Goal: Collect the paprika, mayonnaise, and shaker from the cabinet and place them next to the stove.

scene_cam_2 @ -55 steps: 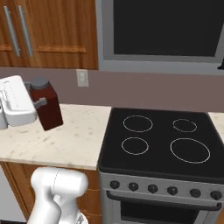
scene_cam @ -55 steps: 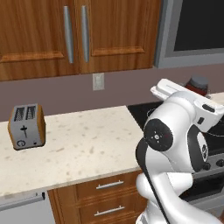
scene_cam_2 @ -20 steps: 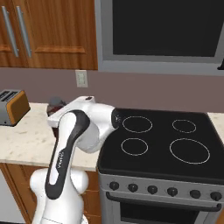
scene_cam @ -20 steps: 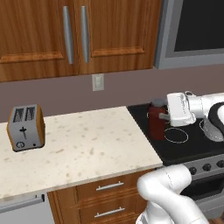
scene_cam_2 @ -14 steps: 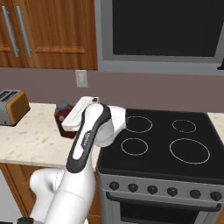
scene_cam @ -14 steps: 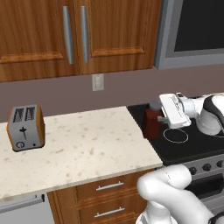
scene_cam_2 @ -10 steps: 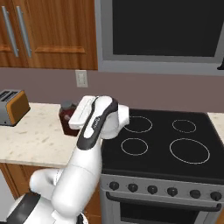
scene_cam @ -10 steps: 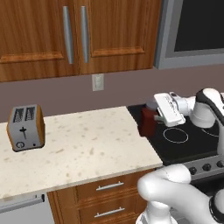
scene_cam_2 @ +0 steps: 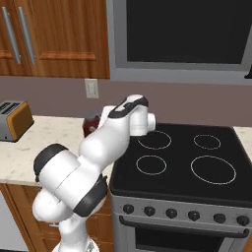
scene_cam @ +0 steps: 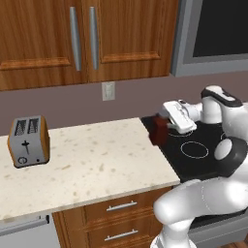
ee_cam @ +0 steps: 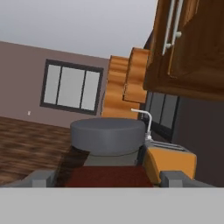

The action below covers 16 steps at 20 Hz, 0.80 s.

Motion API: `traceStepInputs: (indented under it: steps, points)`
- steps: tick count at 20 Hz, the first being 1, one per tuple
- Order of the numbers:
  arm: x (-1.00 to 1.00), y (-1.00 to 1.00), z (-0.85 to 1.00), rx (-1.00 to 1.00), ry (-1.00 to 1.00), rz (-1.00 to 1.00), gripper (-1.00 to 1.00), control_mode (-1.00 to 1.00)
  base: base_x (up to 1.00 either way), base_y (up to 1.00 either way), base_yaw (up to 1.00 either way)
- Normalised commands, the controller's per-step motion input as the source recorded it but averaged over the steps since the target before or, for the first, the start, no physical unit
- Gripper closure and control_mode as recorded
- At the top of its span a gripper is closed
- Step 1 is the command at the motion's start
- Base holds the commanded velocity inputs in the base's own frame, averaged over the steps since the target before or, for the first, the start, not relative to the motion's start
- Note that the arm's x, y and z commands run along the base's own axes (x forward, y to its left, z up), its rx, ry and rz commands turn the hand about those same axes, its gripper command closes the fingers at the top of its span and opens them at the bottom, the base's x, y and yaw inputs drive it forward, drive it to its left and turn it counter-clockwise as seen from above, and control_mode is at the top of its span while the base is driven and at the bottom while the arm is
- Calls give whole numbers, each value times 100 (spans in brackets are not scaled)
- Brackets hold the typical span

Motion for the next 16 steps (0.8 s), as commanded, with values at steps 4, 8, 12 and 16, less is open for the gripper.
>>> traceStepInputs:
  steps: [4,8,12,16]
  points:
    - [55,0,-24,0,-1,0,100,-100,0,0,0]
    - [51,6,-20,0,-3,0,100,-100,0,0,0]
    - [43,8,-22,0,-3,0,100,-100,0,0,0]
    - [44,16,-23,0,-1,-1,100,-100,0,0,0]
